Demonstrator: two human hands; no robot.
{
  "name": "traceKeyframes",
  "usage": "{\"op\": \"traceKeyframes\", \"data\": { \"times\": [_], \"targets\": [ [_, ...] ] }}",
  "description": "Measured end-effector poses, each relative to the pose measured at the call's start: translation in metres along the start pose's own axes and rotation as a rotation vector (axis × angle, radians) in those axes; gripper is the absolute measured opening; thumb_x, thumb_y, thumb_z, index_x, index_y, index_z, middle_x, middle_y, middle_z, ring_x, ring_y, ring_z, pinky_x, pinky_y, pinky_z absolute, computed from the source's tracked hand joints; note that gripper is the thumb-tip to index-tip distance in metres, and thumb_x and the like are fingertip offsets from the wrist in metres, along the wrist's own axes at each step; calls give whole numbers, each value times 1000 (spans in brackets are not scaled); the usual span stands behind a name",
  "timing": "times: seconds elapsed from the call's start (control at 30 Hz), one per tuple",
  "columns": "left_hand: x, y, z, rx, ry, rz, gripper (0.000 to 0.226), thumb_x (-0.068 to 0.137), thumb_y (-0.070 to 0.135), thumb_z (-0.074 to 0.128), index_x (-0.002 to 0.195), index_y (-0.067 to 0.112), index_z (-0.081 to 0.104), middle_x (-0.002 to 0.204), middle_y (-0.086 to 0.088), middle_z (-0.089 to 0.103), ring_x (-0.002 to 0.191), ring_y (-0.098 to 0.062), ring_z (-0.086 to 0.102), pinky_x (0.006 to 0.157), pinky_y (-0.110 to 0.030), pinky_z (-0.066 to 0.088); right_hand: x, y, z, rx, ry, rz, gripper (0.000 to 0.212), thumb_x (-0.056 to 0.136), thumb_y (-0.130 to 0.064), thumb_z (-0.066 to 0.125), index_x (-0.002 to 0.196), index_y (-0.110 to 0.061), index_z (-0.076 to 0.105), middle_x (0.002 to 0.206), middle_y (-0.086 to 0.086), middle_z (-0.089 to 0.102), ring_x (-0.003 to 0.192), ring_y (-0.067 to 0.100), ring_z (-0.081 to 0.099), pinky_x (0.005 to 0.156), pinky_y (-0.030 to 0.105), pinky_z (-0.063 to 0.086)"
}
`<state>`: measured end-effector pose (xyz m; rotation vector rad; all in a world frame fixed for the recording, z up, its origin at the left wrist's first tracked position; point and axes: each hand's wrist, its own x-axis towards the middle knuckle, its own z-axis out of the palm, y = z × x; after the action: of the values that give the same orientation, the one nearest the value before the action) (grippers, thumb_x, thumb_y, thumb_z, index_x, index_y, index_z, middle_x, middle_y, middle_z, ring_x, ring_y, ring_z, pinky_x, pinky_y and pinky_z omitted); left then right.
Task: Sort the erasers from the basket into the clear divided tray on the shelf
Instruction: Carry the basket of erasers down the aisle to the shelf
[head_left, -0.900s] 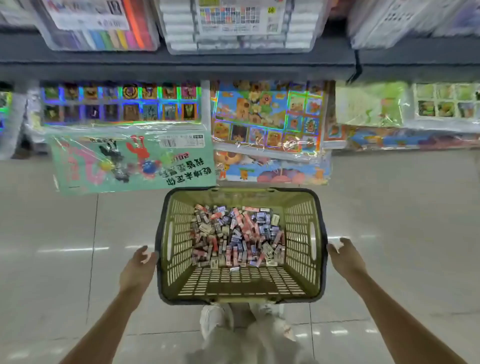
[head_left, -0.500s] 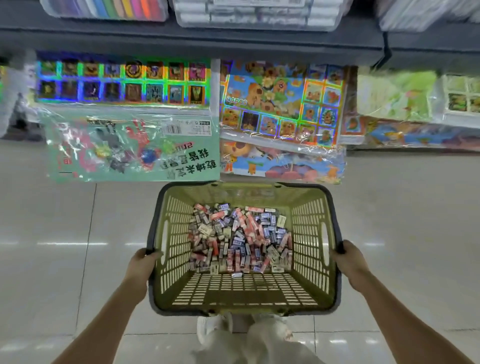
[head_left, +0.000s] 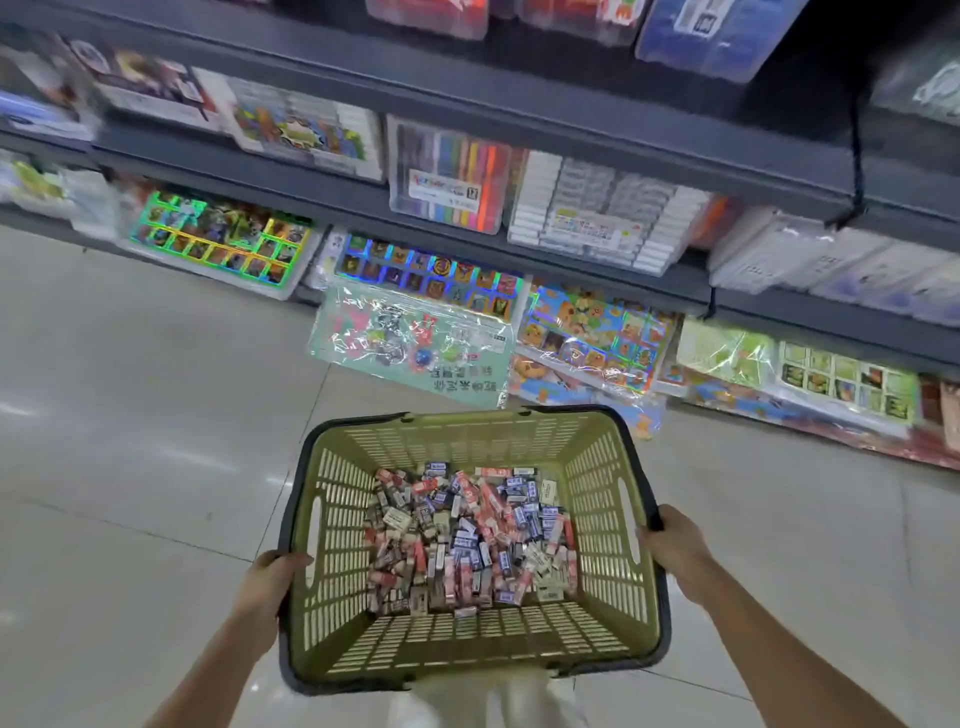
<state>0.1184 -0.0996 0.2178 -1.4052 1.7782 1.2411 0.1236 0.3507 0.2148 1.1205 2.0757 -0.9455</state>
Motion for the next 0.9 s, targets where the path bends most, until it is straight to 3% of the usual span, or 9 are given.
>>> {"op": "traceKeyframes", "data": {
  "times": [0.17, 0.27, 0.43, 0.5, 0.67, 0.73, 0.8, 0.9],
  "targets": [
    [-68, -2, -73, -135, 56, -25, 23, 89, 10, 56, 110, 1, 50, 80, -18, 62, 64, -30, 60, 48, -31, 43, -67, -63, -22, -80, -77, -102, 14, 87, -6, 56, 77, -15, 51, 75, 6, 56, 67, 21, 52, 55, 30, 38],
    [-109, -9, -117, -236, 107, -51, 24, 90, 13, 56, 110, 3, 47, 83, -19, 61, 64, -30, 60, 47, -32, 46, -102, -103, -24, -108, -138, -181, 9, 86, -3, 55, 88, -11, 55, 81, 8, 59, 74, 24, 56, 62, 31, 43],
    [-161, -29, -184, -396, 239, -50, 29, 89, 17, 57, 114, 4, 47, 101, -25, 63, 80, -38, 63, 74, -48, 55, -156, -184, -10, -183, -244, -370, 19, 80, 4, 53, 93, -7, 61, 75, 9, 59, 69, 24, 54, 60, 29, 41],
    [-178, -37, -207, -463, 300, -39, 27, 89, 17, 57, 111, 5, 48, 101, -24, 62, 81, -37, 62, 78, -50, 54, -176, -223, 3, -189, -266, -463, 18, 77, 5, 55, 90, -5, 62, 76, 13, 60, 69, 27, 56, 61, 31, 43],
    [-201, -48, -265, -644, 417, -27, 29, 91, 22, 60, 112, 4, 52, 99, -22, 65, 79, -37, 65, 71, -45, 55, -230, -329, 54, -234, -343, -661, 18, 77, 7, 53, 74, -10, 58, 57, 1, 52, 52, 15, 48, 36, 14, 33],
    [-201, -48, -292, -685, 451, -16, 35, 91, 24, 61, 116, 2, 54, 103, -24, 66, 87, -40, 65, 76, -48, 55, -246, -372, 86, -254, -399, -735, 13, 82, 3, 55, 81, -9, 60, 61, 2, 55, 54, 15, 51, 44, 15, 38],
    [-196, -47, -321, -715, 488, 1, 39, 91, 27, 62, 119, 2, 55, 105, -24, 66, 92, -41, 65, 82, -53, 53, -263, -415, 122, -288, -474, -776, 8, 89, -9, 59, 98, -10, 60, 78, 4, 61, 69, 19, 57, 62, 27, 43],
    [-179, -41, -366, -757, 527, 39, 38, 92, 30, 60, 117, 2, 58, 101, -23, 68, 89, -39, 66, 83, -54, 53, -287, -477, 177, -352, -526, -878, 26, 89, -18, 64, 112, -10, 58, 96, 5, 63, 84, 22, 59, 68, 31, 44]
  ]
}}
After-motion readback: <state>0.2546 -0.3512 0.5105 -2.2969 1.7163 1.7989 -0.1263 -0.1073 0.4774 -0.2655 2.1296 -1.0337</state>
